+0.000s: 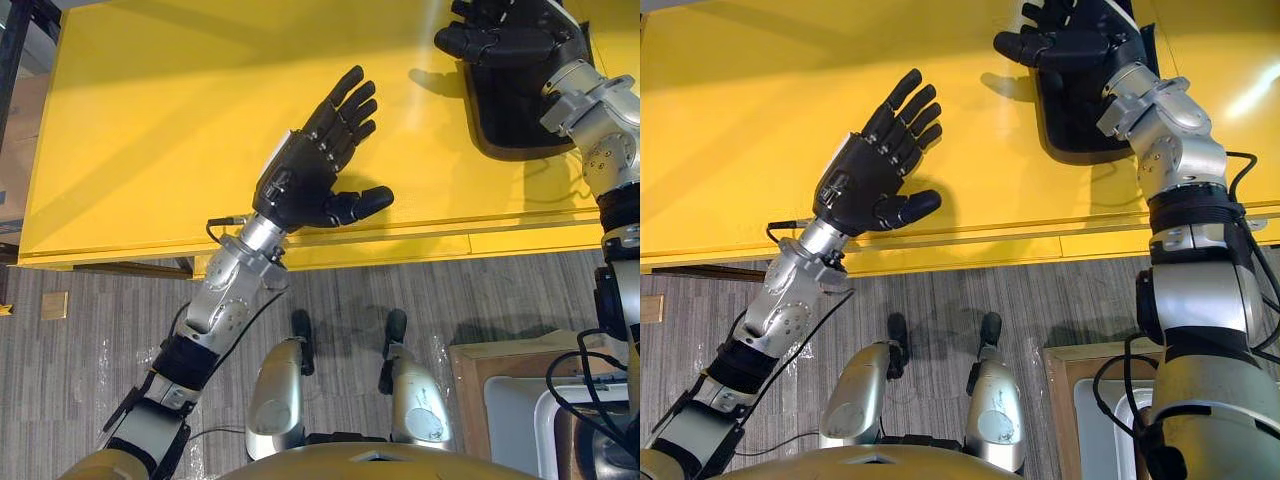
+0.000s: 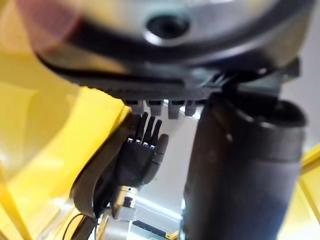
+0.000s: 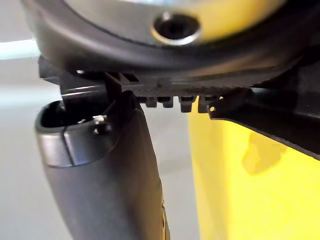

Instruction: Walk over and take three plastic housings, then place them on the shelf

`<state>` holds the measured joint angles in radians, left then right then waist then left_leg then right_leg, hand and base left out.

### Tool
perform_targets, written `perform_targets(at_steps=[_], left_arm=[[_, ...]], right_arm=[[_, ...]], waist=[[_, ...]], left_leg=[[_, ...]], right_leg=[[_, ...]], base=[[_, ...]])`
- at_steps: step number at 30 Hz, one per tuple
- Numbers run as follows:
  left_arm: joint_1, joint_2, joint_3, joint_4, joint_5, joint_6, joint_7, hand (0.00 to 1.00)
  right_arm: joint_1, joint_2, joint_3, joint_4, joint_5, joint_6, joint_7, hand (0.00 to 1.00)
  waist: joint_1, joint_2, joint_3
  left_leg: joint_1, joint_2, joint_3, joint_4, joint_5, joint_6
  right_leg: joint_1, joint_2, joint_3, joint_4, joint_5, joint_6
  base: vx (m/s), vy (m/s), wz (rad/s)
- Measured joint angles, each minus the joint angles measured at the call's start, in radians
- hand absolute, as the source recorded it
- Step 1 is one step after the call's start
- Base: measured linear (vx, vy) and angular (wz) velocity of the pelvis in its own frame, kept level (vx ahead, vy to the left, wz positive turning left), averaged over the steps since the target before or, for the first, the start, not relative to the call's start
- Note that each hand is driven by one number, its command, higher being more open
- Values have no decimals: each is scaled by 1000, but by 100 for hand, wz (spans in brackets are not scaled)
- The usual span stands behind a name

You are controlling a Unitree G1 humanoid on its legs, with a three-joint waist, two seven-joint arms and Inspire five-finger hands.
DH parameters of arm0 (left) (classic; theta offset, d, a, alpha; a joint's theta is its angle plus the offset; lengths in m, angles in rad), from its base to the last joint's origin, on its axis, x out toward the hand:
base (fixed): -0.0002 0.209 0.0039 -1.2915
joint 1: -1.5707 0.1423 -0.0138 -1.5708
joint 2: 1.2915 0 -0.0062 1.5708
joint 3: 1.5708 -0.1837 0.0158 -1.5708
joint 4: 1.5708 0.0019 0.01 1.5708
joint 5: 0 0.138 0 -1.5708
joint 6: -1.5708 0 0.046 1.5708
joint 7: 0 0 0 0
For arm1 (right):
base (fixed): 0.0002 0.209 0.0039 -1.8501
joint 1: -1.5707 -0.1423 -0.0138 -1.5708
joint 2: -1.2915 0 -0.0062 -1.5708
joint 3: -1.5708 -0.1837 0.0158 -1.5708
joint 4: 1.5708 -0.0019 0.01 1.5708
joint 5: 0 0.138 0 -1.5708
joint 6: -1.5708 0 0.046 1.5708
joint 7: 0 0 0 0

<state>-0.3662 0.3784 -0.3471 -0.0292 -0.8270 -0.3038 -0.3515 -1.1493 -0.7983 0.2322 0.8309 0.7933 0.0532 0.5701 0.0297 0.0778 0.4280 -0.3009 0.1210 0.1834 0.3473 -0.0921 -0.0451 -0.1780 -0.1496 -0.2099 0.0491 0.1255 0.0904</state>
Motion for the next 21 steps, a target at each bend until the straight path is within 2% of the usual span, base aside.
perform_targets(at_steps=[5,8,9,11,15,19,21], left_arm=[[1,17,11,0,0,0,-16,100],[15,17,10,-2,0,0,-26,100],[33,16,10,-6,0,0,-26,100],[88,12,10,-34,3,-2,-23,100],[190,-14,1,-103,25,-1,-16,100],[233,-19,-3,-152,54,-1,-5,100],[261,-24,-16,-171,54,2,-3,100]], right_arm=[[5,-4,24,0,-1,-23,-27,100],[39,-4,28,-33,-4,-84,-100,100],[73,-4,8,-79,-4,-122,-153,100],[141,-4,-87,-210,-22,-177,-245,100],[239,-4,-327,-460,-51,-290,-360,100],[347,-4,-459,-728,-139,-382,-403,100],[436,2,-480,-820,-173,-415,-403,100]], waist=[[-1,0,0],[1,0,0],[1,0,0],[-2,0,0],[-11,0,0],[-36,1,-4],[-51,-3,-36]], left_leg=[[8,3,-2,-2,1,0],[16,7,-4,-2,0,0],[23,6,-3,-2,1,-1],[30,6,0,-4,0,-2],[68,4,9,-15,-6,-8],[122,-1,31,-47,-21,-12],[136,-2,61,-76,-17,-8]], right_leg=[[9,0,-3,0,-1,-2],[19,1,-6,0,-3,-4],[24,1,-6,0,-3,-5],[27,-1,-5,0,-3,-5],[59,-5,-5,-2,-4,-4],[110,-11,-5,-28,-10,-1],[119,-17,-5,-52,-13,4]], base=[[0,0,0],[0,0,0],[0,0,0],[16,5,-3],[13,14,-6],[-15,11,-9],[20,-9,0]])
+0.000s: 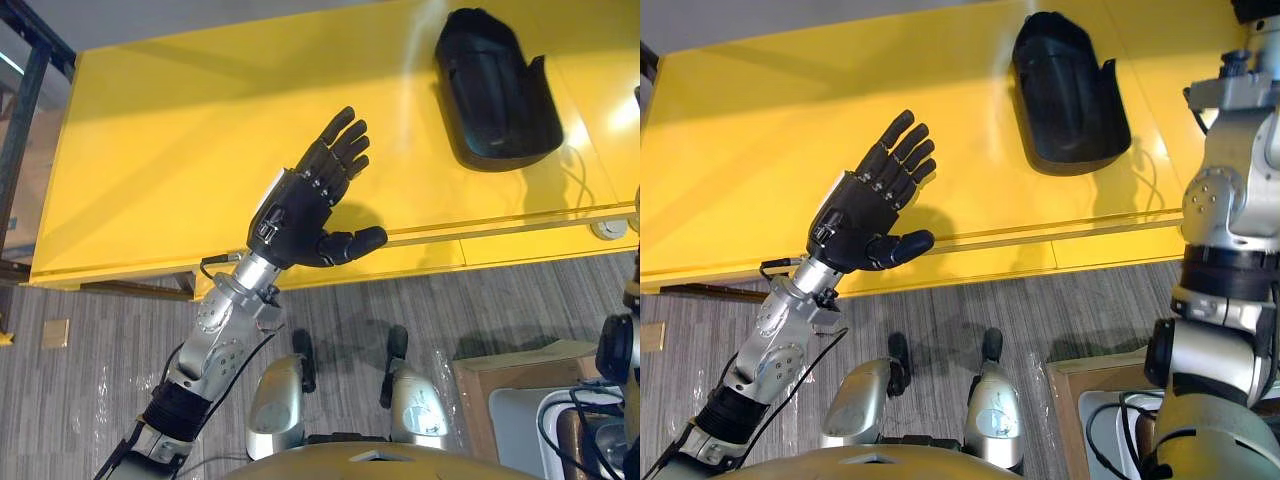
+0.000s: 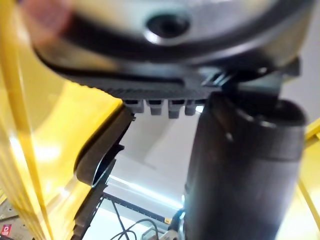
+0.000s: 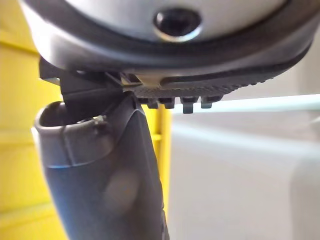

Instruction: Walk over and take three plastic housings, then place them on the shelf

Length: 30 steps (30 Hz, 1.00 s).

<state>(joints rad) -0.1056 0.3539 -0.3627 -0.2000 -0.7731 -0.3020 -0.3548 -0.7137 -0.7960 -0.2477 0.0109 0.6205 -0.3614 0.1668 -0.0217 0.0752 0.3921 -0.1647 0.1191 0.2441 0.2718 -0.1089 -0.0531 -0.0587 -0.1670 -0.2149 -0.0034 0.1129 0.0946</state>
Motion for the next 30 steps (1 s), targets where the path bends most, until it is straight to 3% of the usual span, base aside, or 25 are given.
perform_targets(at_steps=[3,5,7,9,14,19,24,30], left_arm=[[45,-38,-29,-23,11,17,-3,100],[70,-56,-40,-50,33,31,-4,100],[114,-72,-51,-92,34,45,-5,100],[157,-82,-54,-107,35,47,-6,100],[263,-91,-32,-121,32,74,-39,100],[248,-79,-16,-125,30,79,-70,100],[196,-58,-27,-125,36,65,-22,100],[68,-42,-27,-126,37,20,62,100]], right_arm=[[190,63,-40,-74,-89,3,-13,100],[310,132,-70,-90,-140,46,-39,100],[470,221,-99,-114,-312,98,-110,100],[592,283,-110,-149,-381,138,-121,100],[829,385,-132,-259,-421,152,-140,100],[844,388,-118,-295,-479,149,-166,100],[842,383,-55,-294,-489,149,-167,100],[767,302,-35,-293,-486,148,-147,100]], waist=[[-16,-5,-65],[-21,-17,-102],[-28,-29,-129],[-37,-35,-138],[-68,-46,-170],[-67,-76,-170],[-74,-89,-161],[-102,-89,-63]], left_leg=[[39,-1,33,-38,19,0],[61,-2,39,-59,20,-2],[104,-3,54,-95,25,-9],[144,-4,66,-123,25,-12],[185,-7,101,-158,23,-17],[134,-1,127,-134,15,-19],[65,41,153,-18,-23,-16],[-23,73,169,114,-90,-6]], right_leg=[[19,-3,4,-21,12,12],[34,-3,4,-35,12,13],[56,-2,5,-43,12,13],[82,-1,10,-49,11,15],[91,0,32,-50,6,21],[24,1,66,-37,7,23],[-29,19,104,-13,12,28],[-83,30,139,2,25,41]], base=[[82,-12,-7],[66,-6,-10],[81,-4,-14],[65,1,-22],[11,4,-18],[-88,-24,-15],[-88,-33,-20],[-110,0,-13]])
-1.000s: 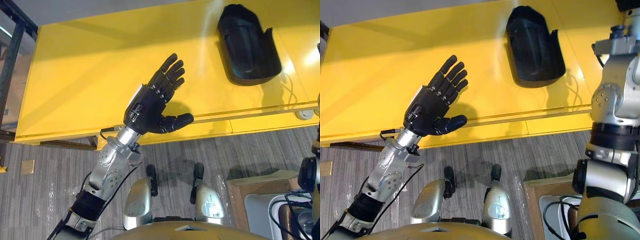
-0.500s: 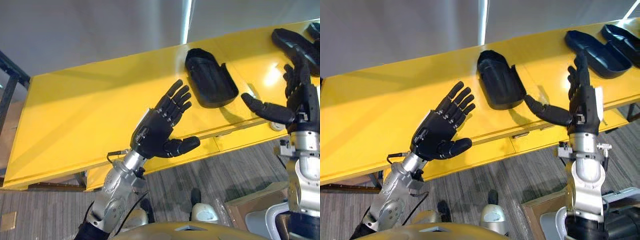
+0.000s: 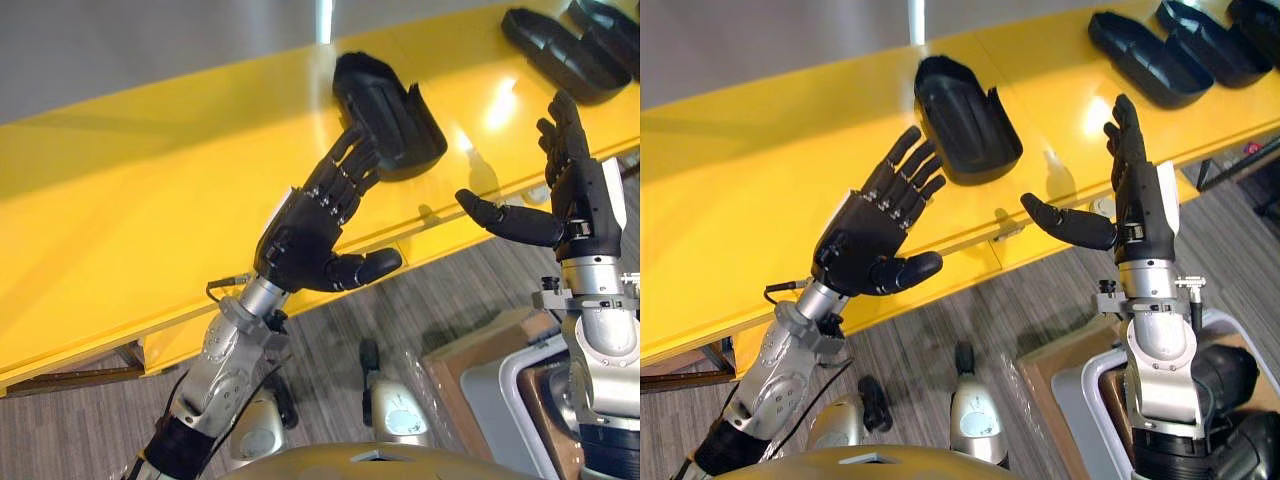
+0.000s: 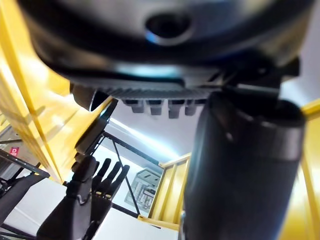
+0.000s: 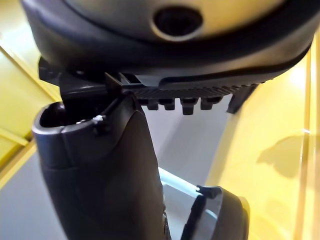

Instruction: Walk over and take three plastic housings, then place them on the shelf

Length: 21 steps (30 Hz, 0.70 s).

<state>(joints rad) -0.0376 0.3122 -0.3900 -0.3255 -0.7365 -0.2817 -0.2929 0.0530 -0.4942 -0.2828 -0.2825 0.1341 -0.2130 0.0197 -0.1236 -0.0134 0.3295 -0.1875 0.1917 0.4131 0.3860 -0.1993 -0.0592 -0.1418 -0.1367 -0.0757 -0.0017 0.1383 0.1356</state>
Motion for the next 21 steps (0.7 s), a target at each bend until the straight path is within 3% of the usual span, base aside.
perform_targets(at_steps=[7,14,21], left_arm=[[-71,16,7,0,2,-4,42,100],[-85,21,30,2,2,-4,43,100],[-88,11,37,16,42,-4,40,100]], right_arm=[[-82,-33,24,63,-8,0,0,100],[-114,-51,26,140,-11,-3,-39,100],[-142,-46,25,202,-52,-13,-118,100]], waist=[[1,11,103],[21,12,122],[34,24,134]], left_leg=[[-54,12,-20,66,-11,15],[-92,6,-62,100,-13,18],[-123,2,-83,118,-10,19]], right_leg=[[-41,0,-4,45,-1,-7],[-113,-15,-30,205,-86,-23],[-164,-25,-36,283,-120,-33]], base=[[-36,-3,6],[-39,-8,16],[-38,2,6]])
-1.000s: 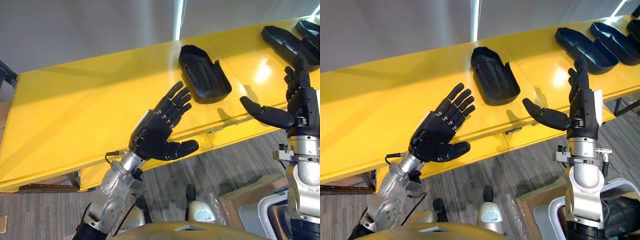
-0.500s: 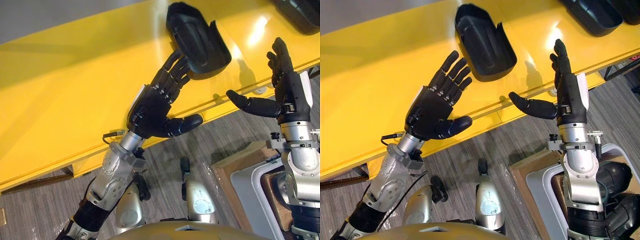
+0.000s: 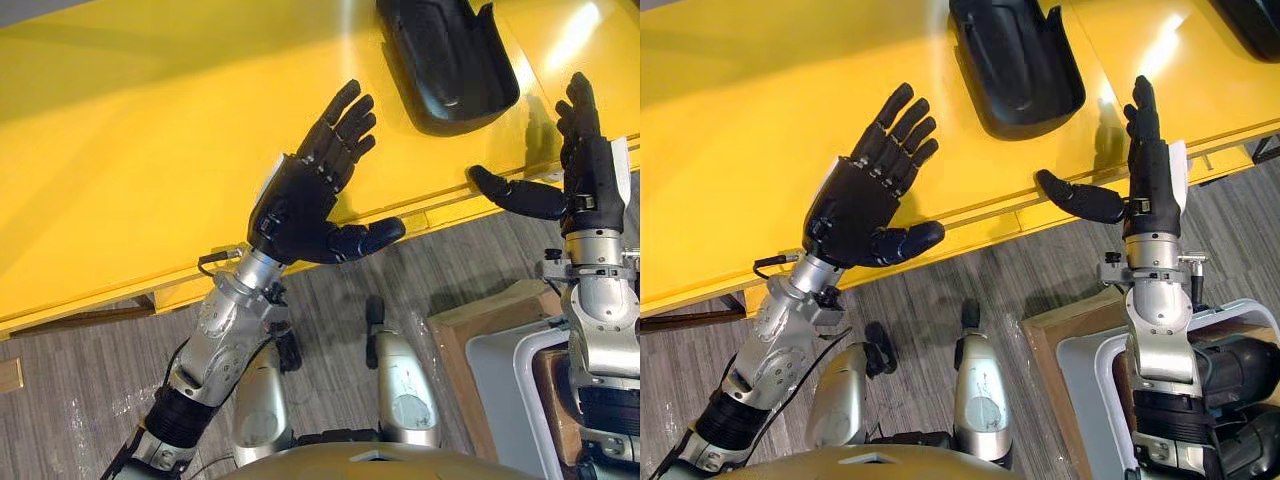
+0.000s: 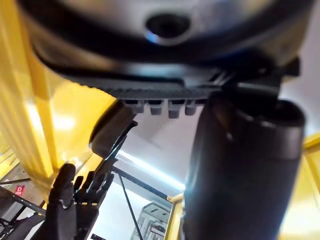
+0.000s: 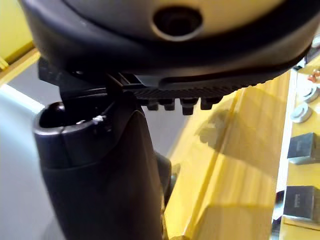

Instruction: Walk over and take three plastic housings, then place them on the shelf

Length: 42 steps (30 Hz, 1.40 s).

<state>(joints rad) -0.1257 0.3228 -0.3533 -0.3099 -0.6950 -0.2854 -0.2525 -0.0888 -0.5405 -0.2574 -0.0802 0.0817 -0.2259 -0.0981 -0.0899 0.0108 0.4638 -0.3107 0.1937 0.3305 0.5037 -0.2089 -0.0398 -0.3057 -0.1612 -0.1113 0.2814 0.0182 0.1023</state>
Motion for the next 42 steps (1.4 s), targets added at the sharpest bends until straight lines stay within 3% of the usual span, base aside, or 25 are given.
perform_targets(at_steps=[9,33,38,42], left_arm=[[-5,-13,39,8,0,0,-38,100],[-30,-48,95,8,-2,8,-57,100],[-15,-49,97,8,-2,9,-57,100],[33,-50,98,5,-2,9,-60,100]], right_arm=[[-61,38,-10,36,-39,-5,-80,100],[-265,38,-9,157,-35,5,-157,100],[-281,35,-6,157,-36,7,-153,100],[-250,35,-5,144,-36,-4,-122,100]], waist=[[2,1,0],[28,6,1],[37,28,9],[35,30,8]], left_leg=[[-30,-9,-21,-1,15,3],[-29,-35,-54,-54,57,-1],[-11,-45,-71,-86,78,-2],[27,-48,-73,-111,84,-3]], right_leg=[[-25,-10,-20,18,-8,0],[-21,-20,-57,13,-12,-8],[1,-29,-79,5,-12,-9],[43,-29,-89,-20,-11,-8]], base=[[-5,0,8],[7,-3,4],[7,-9,13],[24,0,2]])
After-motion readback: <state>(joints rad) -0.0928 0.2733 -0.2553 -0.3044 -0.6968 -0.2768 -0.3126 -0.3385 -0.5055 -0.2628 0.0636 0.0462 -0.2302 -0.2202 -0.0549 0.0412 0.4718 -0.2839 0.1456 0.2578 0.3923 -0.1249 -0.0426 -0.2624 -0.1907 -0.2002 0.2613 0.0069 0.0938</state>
